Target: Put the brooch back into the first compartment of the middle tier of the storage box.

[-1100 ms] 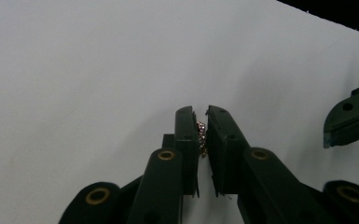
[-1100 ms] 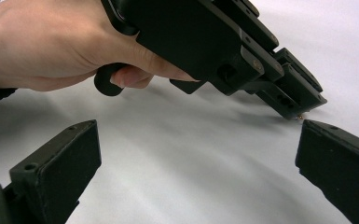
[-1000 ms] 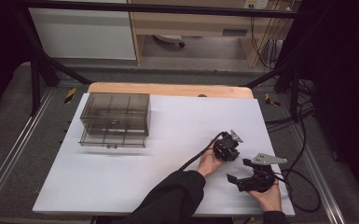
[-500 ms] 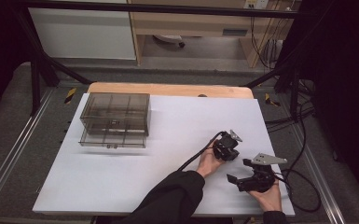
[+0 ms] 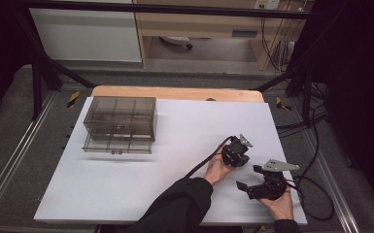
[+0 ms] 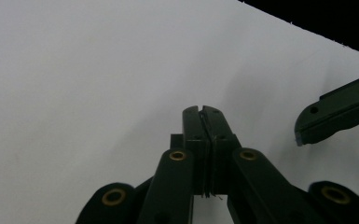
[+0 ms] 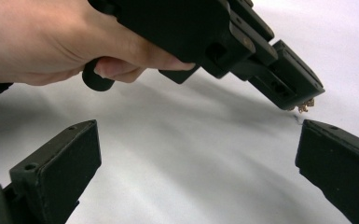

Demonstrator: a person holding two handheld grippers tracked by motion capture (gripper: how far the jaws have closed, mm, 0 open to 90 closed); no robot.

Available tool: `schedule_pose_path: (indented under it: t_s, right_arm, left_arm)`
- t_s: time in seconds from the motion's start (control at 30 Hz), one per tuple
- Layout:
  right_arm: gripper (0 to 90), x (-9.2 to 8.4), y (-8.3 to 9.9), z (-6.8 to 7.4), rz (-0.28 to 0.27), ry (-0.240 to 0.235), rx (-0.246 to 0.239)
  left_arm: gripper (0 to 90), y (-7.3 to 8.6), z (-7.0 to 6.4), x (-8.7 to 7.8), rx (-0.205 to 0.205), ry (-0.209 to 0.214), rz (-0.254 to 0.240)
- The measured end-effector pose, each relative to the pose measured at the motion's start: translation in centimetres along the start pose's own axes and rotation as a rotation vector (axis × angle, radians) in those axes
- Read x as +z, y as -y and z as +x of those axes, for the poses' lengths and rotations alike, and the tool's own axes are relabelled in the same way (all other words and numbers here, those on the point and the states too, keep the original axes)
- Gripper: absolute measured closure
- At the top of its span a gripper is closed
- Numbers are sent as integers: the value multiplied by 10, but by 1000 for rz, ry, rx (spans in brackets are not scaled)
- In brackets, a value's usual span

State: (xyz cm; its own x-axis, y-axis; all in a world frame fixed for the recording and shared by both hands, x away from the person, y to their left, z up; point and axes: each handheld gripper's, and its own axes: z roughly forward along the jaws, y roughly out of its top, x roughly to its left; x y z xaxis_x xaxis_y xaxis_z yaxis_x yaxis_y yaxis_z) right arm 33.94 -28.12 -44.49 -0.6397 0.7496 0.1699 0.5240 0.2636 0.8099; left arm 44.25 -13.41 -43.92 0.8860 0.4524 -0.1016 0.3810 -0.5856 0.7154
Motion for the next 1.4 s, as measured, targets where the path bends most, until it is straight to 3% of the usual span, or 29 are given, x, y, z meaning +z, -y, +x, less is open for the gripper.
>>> schedule_pose_path:
  t_s: [0.53,1.4]
  right_arm:
    - [6,0,0,1,4,2,5]
    - [7,1,0,0,9,10,3]
  left_arm:
    - [890,9,14,-31,-47,-36,-25]
    - [890,54,36,-99,-119,-102,-59]
